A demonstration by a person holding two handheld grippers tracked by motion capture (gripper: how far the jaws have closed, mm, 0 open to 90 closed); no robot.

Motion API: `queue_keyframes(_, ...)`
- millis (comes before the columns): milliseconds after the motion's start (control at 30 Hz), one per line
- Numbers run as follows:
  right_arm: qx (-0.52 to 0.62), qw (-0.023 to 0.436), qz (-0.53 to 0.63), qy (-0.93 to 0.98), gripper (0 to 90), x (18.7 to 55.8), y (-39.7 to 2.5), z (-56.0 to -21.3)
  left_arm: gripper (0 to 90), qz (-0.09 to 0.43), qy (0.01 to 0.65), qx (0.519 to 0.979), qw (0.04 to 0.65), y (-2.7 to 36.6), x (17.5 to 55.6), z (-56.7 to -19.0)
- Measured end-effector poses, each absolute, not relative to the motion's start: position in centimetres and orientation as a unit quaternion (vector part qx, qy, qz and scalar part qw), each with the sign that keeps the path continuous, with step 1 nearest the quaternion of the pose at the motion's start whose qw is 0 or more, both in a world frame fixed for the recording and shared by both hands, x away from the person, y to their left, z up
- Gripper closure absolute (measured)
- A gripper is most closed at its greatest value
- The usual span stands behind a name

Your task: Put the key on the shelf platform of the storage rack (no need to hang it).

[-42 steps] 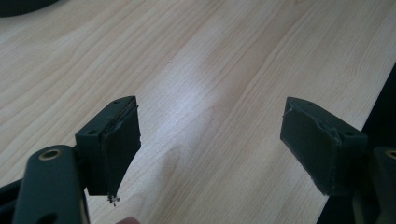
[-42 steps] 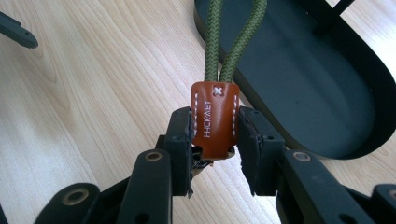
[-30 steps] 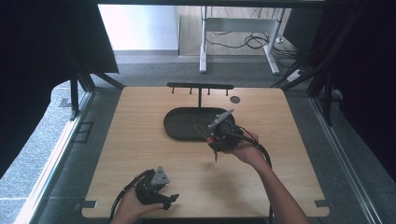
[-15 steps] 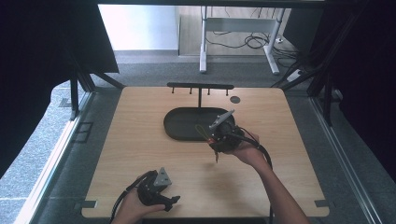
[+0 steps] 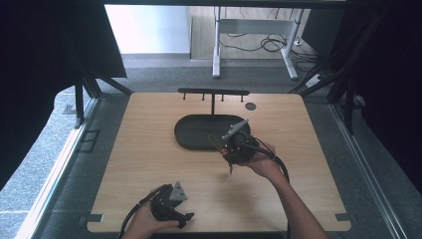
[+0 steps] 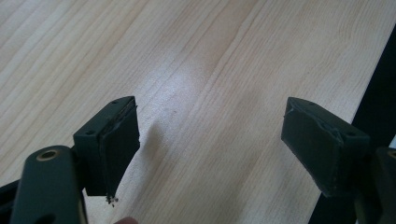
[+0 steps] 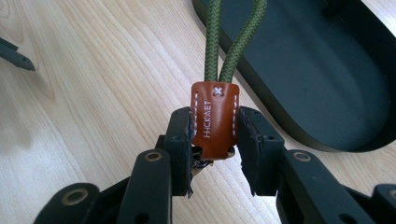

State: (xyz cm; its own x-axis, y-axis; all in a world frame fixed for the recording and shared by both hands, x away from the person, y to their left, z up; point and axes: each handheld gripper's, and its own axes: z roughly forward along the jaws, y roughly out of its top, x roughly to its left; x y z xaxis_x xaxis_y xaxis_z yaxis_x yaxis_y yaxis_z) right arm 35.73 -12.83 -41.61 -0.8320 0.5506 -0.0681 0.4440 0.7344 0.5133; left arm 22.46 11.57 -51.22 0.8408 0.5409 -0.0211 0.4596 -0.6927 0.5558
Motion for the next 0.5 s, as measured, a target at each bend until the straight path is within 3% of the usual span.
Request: queue_keyframes(500,0.268,0.111,0.248,0.924,66.7,35.75,-12.98,-41.22,19.9,0.067,0.268,0.921,0.274,11.27,22.42,-51.48)
